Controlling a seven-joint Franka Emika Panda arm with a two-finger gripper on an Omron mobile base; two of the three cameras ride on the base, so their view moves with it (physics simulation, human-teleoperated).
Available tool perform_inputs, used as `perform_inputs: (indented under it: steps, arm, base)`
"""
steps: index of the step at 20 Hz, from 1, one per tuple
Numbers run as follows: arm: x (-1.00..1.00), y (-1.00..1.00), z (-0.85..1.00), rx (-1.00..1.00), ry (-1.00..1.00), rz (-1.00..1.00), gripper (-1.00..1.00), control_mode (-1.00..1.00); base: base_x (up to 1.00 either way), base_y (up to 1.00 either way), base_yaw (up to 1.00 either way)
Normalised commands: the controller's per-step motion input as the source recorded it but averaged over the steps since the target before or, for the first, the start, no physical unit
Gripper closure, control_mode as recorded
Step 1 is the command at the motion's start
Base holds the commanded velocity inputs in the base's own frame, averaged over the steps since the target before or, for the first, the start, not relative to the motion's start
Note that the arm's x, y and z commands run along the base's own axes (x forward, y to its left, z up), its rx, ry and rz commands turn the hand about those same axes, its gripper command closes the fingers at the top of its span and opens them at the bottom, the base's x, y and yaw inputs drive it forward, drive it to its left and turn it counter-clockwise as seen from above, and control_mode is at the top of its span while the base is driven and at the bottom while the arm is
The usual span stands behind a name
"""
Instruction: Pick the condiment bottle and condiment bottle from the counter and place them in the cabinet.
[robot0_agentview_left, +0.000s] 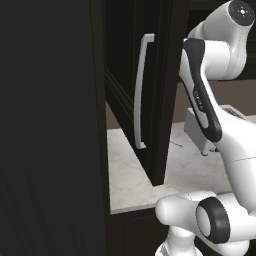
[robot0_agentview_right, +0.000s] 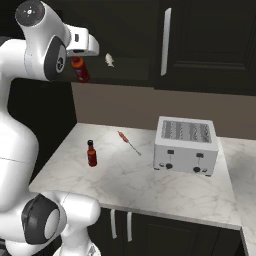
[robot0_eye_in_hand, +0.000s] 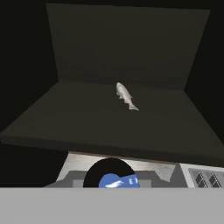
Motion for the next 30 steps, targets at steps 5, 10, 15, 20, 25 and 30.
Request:
perform_inputs:
  steps: [5, 10, 15, 20, 25, 30]
  arm:
    - [0.07, 0.0, -0.02, 0.0, -0.03, 0.0, 1.0, -1.0]
    - [0.09, 0.0, 0.0, 0.0, -0.04, 0.0, 1.0, -1.0]
    - [0.14, 0.0, 0.0, 0.0, -0.01, 0.0, 1.0, -1.0]
    - [0.2, 0.0, 0.0, 0.0, -0.01, 0.0, 1.0, -1.0]
    - [0.26, 0.0, 0.0, 0.0, -0.01, 0.0, 1.0, -1.0]
    - [0.32, 0.0, -0.02, 0.0, 0.0, 0.0, 1.0, -1.0]
  base:
    - [0.0, 0.0, 0.0]
    - [0.0, 0.0, 0.0]
    - [0.0, 0.0, 0.0]
    - [0.0, 0.0, 0.0]
    - [0.0, 0.0, 0.0]
    - [0.0, 0.0, 0.0]
